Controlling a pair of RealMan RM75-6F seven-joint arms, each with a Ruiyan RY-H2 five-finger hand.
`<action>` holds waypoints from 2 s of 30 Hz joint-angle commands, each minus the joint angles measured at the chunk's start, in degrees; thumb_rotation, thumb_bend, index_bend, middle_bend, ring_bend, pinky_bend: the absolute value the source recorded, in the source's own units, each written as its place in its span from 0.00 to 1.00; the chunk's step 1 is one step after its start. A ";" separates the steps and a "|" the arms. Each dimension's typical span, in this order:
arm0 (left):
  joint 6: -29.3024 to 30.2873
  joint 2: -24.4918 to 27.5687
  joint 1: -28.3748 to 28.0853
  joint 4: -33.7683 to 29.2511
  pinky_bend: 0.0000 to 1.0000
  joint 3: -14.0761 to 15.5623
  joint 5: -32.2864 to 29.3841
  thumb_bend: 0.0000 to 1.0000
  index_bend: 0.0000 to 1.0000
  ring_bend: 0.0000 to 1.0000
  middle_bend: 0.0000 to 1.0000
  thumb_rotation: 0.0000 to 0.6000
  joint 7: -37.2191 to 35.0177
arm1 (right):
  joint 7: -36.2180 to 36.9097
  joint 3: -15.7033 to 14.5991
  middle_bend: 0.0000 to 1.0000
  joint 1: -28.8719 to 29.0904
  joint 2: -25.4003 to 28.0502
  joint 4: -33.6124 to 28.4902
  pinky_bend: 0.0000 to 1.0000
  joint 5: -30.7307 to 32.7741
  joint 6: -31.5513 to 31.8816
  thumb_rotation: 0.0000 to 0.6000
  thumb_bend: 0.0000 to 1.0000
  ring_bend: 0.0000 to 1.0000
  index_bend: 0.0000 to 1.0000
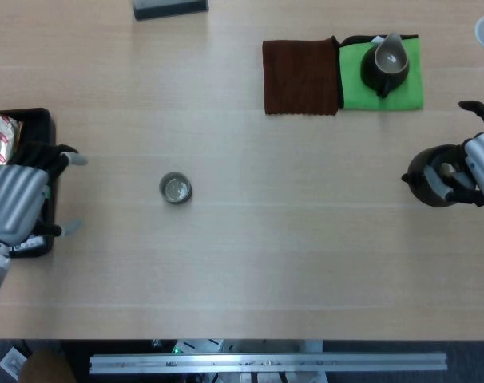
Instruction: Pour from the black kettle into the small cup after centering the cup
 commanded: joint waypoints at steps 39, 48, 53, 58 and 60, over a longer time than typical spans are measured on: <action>-15.39 -25.60 -16.85 16.10 0.15 -1.64 -20.52 0.13 0.29 0.09 0.16 1.00 23.28 | 7.18 0.00 0.99 -2.53 4.94 1.29 0.17 -1.79 3.15 0.77 0.39 1.00 1.00; -15.07 -27.04 -18.19 17.20 0.15 -1.99 -21.61 0.13 0.29 0.09 0.16 1.00 23.84 | 7.30 0.13 0.99 -2.77 5.20 1.22 0.17 -1.69 3.29 0.77 0.39 1.00 1.00; -15.76 -27.65 -19.04 17.81 0.15 -1.64 -23.14 0.13 0.29 0.09 0.16 1.00 25.10 | 7.80 0.22 0.99 -2.94 5.33 1.46 0.17 -1.61 3.45 0.77 0.39 1.00 1.00; -15.83 -28.22 -19.41 18.29 0.15 -1.43 -24.47 0.17 0.33 0.09 0.16 1.00 25.69 | 8.22 0.13 0.99 -3.13 5.45 1.71 0.17 -1.59 3.47 0.77 0.39 1.00 1.00; -15.70 -28.49 -19.56 18.46 0.15 -1.45 -24.85 0.18 0.34 0.09 0.16 1.00 25.73 | 8.37 0.18 0.99 -3.18 5.44 1.86 0.17 -1.60 3.54 0.77 0.38 1.00 1.00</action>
